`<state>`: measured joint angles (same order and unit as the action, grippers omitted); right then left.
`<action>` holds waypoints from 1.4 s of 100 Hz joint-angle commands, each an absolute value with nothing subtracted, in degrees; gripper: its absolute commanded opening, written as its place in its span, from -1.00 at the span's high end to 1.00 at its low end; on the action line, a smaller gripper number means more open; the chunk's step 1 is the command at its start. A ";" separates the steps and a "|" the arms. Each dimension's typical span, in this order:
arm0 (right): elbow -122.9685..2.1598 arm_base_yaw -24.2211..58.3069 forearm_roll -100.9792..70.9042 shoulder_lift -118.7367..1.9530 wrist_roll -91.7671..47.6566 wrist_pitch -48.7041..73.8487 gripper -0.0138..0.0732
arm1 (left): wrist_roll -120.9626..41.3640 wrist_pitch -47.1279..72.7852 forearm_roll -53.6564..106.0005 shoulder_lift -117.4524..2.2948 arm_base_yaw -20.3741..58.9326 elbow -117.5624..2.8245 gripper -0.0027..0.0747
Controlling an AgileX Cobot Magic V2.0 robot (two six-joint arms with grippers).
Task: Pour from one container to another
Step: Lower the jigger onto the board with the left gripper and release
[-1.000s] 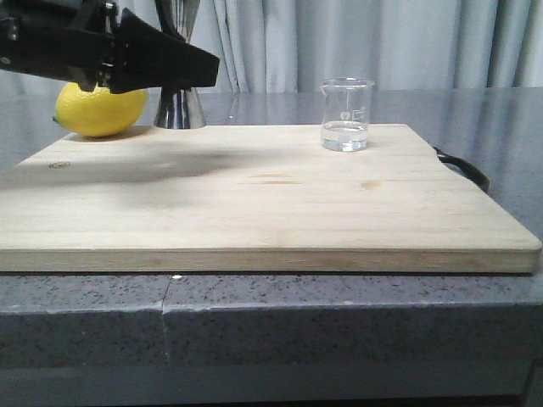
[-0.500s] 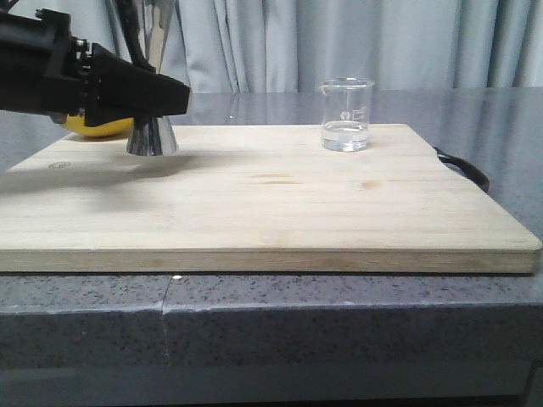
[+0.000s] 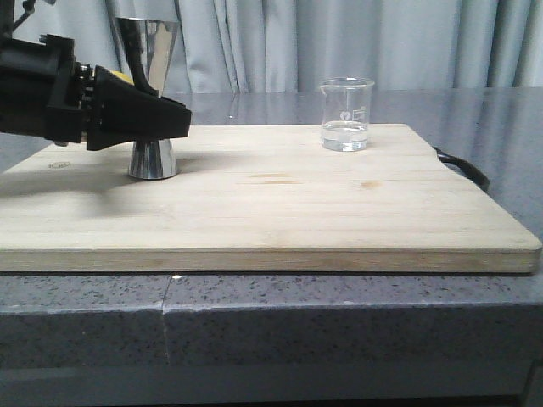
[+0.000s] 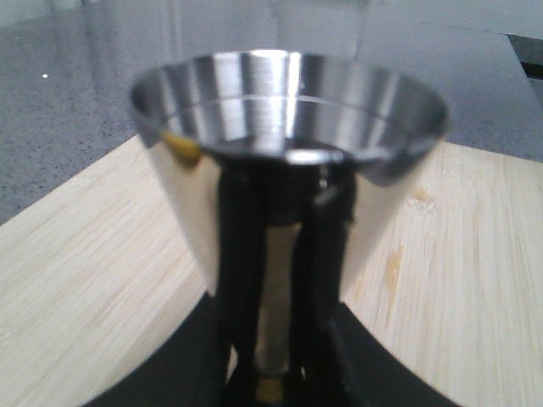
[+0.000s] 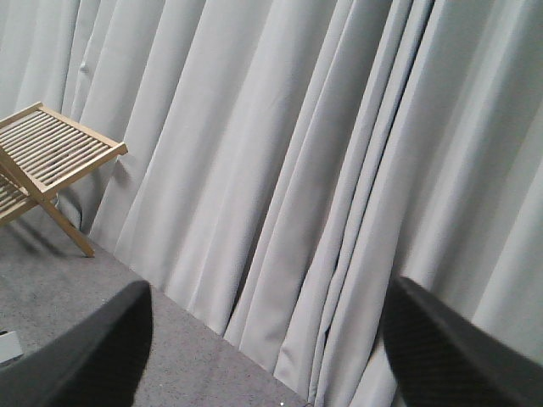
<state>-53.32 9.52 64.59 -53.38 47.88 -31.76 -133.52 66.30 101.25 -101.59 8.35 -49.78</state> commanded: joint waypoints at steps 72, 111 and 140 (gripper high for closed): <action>-55.00 9.12 62.81 -52.32 47.85 -32.93 -0.49 | -133.08 73.13 104.73 -101.41 8.21 -50.78 0.45; -55.00 9.12 62.81 -52.32 47.85 -33.03 -0.49 | -132.64 73.25 104.32 -101.41 8.21 -50.78 0.05; -55.00 9.12 62.81 -52.32 47.85 -32.90 -0.49 | -129.21 73.25 103.29 -101.07 8.00 -50.78 -0.34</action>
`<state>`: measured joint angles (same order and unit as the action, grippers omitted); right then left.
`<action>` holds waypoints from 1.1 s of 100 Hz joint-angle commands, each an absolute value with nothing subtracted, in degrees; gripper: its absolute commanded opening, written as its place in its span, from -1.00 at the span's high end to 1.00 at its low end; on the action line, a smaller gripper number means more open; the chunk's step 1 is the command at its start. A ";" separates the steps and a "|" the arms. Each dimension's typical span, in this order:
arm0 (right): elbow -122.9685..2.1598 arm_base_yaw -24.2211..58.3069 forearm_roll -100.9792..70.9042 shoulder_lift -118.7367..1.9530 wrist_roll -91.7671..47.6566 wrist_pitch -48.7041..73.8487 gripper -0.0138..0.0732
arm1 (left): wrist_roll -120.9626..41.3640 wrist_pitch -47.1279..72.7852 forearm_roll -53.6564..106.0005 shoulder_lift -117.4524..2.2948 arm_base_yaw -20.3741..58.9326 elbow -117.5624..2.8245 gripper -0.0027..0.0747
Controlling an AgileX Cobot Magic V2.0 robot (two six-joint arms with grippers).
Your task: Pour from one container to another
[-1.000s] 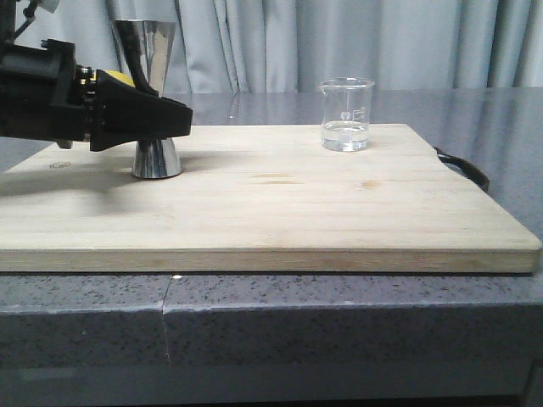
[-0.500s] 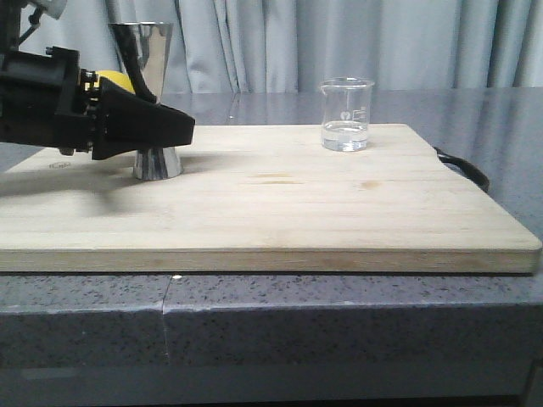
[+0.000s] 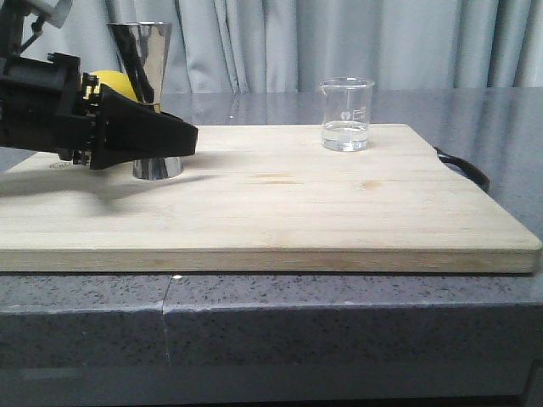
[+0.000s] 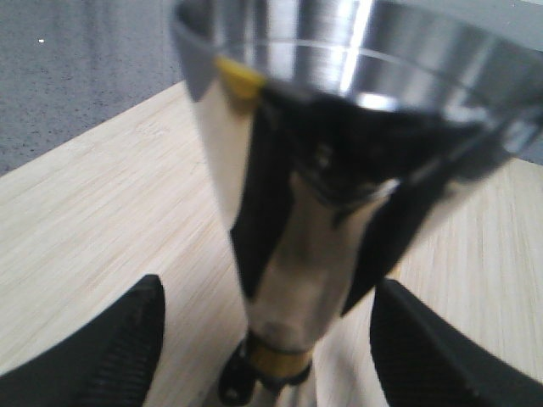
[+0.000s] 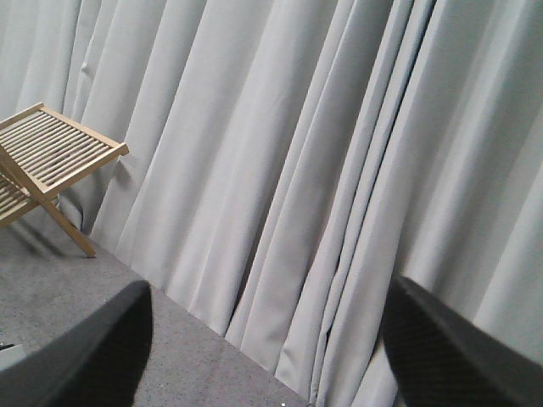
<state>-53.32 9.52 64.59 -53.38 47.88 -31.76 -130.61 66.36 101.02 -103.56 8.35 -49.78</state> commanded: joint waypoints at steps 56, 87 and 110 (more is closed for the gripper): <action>-55.00 9.12 63.02 -52.32 47.85 -29.04 -0.49 | -111.54 73.25 87.96 -87.66 -6.02 -50.78 -0.34; -56.57 9.12 63.02 -52.32 47.74 -3.78 -0.48 | -102.64 73.25 104.90 -78.74 -16.41 -53.73 0.07; -58.50 9.12 63.02 -50.75 47.74 0.89 -0.35 | -99.74 72.71 105.46 -73.77 -17.41 -60.24 0.81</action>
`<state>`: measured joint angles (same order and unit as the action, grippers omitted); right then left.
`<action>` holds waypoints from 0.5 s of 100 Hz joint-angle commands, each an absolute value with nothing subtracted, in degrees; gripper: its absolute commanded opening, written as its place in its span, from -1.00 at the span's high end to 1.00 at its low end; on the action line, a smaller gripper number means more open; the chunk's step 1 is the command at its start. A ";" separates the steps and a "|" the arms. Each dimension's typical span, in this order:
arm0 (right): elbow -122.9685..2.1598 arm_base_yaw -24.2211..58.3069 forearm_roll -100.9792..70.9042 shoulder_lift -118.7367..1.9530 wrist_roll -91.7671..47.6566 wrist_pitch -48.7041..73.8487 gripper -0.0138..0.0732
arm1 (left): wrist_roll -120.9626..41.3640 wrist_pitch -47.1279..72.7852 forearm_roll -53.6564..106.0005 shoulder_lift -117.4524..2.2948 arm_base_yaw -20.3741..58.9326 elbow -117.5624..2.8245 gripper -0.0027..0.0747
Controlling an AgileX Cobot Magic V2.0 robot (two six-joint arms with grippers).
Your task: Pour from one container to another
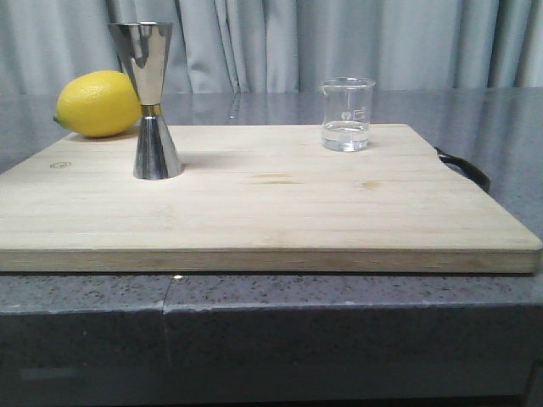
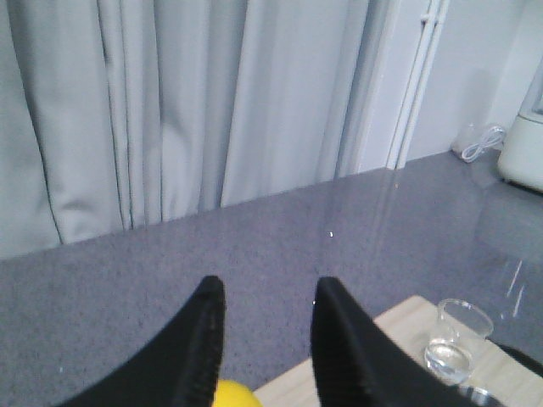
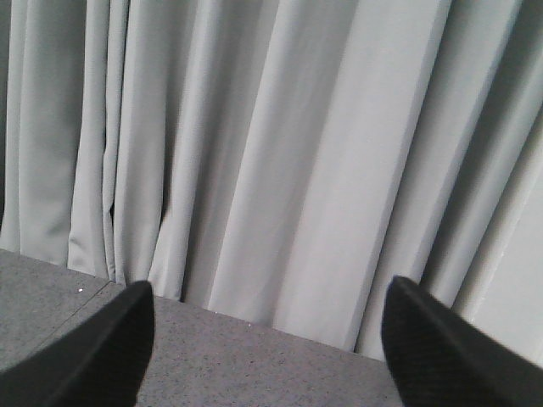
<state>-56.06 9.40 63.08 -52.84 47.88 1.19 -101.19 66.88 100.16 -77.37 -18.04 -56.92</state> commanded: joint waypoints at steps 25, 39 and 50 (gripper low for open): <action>-58.50 9.12 65.36 -46.04 47.74 5.93 0.83 | -99.60 65.01 105.46 -62.89 -16.62 -61.94 0.98; -58.39 9.12 65.90 -41.71 47.74 7.66 0.83 | -98.21 60.98 104.88 -55.40 -18.44 -61.83 0.98; -57.64 9.12 66.56 -37.90 47.74 10.83 0.83 | -96.11 55.51 100.04 -49.20 -18.76 -61.19 0.98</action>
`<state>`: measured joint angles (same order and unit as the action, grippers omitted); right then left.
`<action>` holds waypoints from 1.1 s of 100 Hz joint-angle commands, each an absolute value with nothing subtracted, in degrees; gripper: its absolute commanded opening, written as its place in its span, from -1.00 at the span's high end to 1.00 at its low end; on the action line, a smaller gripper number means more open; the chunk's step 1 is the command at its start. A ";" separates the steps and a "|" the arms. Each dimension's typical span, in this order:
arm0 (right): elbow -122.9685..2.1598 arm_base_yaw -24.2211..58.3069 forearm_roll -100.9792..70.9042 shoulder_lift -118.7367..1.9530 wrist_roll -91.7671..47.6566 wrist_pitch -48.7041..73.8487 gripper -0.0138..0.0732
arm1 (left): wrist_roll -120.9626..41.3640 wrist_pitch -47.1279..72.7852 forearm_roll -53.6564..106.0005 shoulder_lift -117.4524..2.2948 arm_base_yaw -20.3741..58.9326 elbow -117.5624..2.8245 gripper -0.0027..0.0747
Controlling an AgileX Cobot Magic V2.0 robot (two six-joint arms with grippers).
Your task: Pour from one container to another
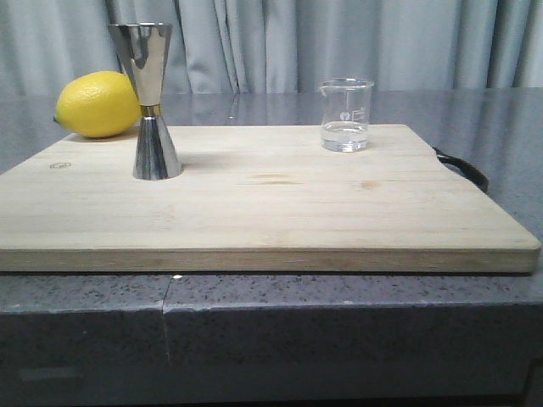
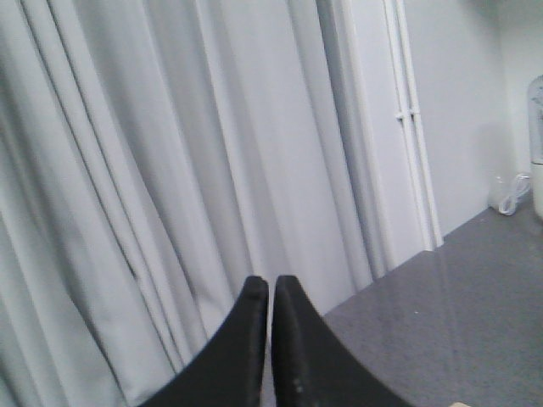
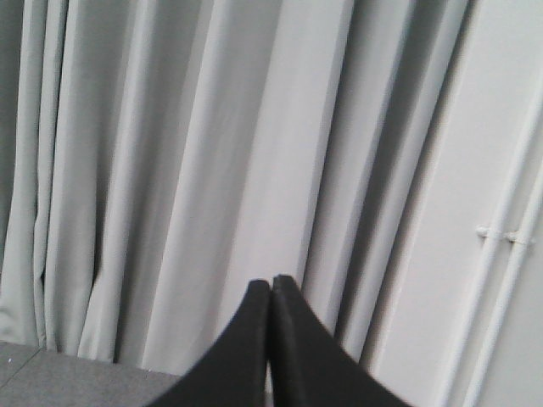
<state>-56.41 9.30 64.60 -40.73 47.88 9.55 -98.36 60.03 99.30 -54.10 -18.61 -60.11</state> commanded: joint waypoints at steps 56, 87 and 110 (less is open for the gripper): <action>-35.39 9.12 66.98 -22.06 47.95 11.51 0.81 | -96.35 16.78 98.38 -23.57 -10.69 -27.11 0.98; -21.95 9.12 66.87 -4.30 54.77 14.89 0.81 | -97.07 16.89 103.50 -12.75 -6.63 -9.35 0.98; -13.42 9.12 66.87 1.23 54.77 11.78 0.81 | -97.07 17.42 105.20 -10.17 -6.63 -2.10 0.98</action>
